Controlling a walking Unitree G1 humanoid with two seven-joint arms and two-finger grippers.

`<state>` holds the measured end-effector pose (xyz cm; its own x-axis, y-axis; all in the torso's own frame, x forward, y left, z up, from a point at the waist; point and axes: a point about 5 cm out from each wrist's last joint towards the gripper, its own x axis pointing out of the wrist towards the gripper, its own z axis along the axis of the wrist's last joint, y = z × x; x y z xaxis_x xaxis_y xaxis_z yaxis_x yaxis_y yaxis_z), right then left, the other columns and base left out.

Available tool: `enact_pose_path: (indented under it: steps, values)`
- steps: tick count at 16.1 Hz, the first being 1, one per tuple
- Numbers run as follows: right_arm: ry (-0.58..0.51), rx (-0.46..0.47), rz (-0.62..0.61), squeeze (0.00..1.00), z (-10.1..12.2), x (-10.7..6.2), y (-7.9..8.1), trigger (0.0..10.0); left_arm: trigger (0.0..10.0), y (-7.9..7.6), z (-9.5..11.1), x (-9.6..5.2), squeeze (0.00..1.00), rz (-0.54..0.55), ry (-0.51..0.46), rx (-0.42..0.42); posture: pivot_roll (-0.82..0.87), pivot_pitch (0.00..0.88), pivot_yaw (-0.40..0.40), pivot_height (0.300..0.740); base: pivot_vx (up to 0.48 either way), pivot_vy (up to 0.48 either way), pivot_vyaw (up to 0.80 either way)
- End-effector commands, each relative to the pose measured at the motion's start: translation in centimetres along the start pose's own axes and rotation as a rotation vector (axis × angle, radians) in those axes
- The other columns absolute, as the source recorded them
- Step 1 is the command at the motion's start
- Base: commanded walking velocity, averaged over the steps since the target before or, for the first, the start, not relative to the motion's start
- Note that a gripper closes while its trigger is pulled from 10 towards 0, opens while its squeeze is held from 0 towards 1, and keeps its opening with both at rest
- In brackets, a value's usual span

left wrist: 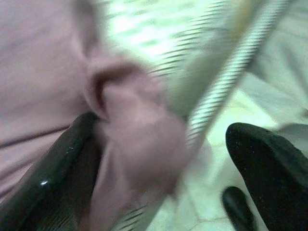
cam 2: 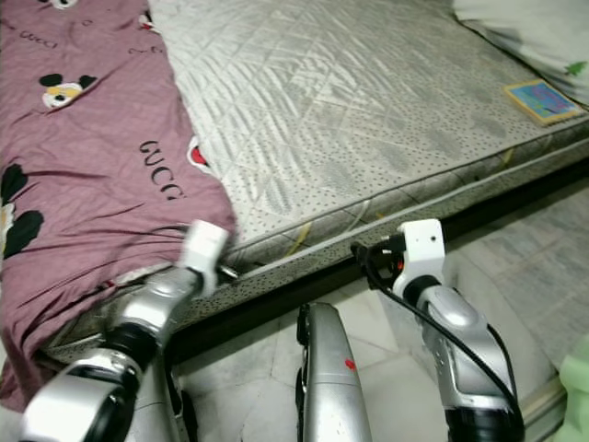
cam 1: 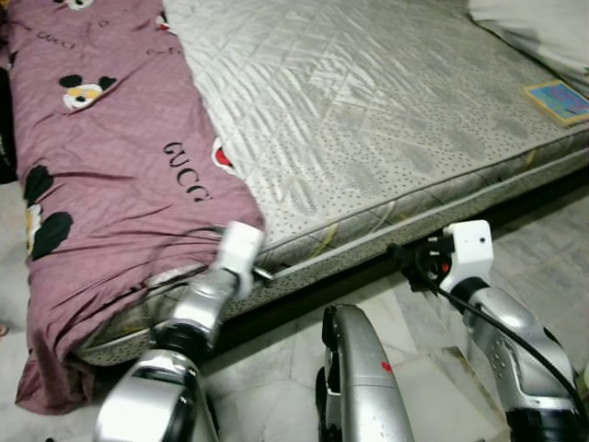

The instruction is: Clean up the room

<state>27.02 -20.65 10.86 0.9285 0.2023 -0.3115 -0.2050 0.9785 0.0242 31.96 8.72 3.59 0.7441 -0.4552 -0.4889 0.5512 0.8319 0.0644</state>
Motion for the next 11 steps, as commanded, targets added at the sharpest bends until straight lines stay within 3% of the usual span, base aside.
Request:
enact_pose_path:
  steps: [1, 4, 5, 7, 8, 10, 11]
  values:
    - [-0.005, 0.014, -0.009, 0.0, 0.0, 0.2, -0.1, 10.0, 10.0, -1.9, 0.6, 0.2, 0.0, -0.125, -0.026, 0.086, -0.29, 0.079, -0.033, 0.536, 0.0, 0.0, 0.0]
    - [-0.009, 0.024, -0.004, 0.0, 0.1, 0.7, 0.1, 10.0, 10.0, -3.1, 1.6, 0.2, 0.0, -0.231, -0.071, 0.202, -0.29, 0.066, -0.027, 0.536, 0.0, 0.0, 0.0]
    - [-0.013, 0.03, -0.003, 0.0, 0.1, 0.8, 0.2, 10.0, 10.0, -3.5, 2.2, 0.0, 0.0, -0.273, -0.094, 0.305, -0.28, 0.061, -0.023, 0.536, 0.0, 0.0, 0.0]
    - [-0.02, 0.042, -0.001, 0.0, 0.1, 1.1, 0.3, 10.0, 10.0, -3.7, 3.1, -0.1, 0.0, -0.264, -0.128, 0.434, -0.28, 0.055, -0.016, 0.536, 0.0, 0.0, 0.0]
    - [-0.025, 0.045, -0.004, 0.0, 0.1, 1.3, 0.4, 10.0, 10.0, -3.5, 4.4, -0.3, 0.0, -0.23, -0.204, 0.484, -0.28, 0.052, -0.012, 0.536, 0.0, 0.0, 0.0]
    - [-0.044, 0.049, -0.016, 0.0, 0.3, 1.6, 0.4, 10.0, 10.0, -1.9, 8.7, -1.0, 0.0, -0.033, -0.437, 0.422, -0.27, 0.05, -0.008, 0.536, 0.0, 0.0, 0.0]
    - [-0.056, 0.046, -0.021, 0.0, 0.4, 1.6, 0.3, 10.0, 10.0, -0.4, 10.3, -1.6, 0.0, 0.085, -0.517, 0.346, -0.26, 0.049, -0.007, 0.536, 0.0, 0.0, 0.0]
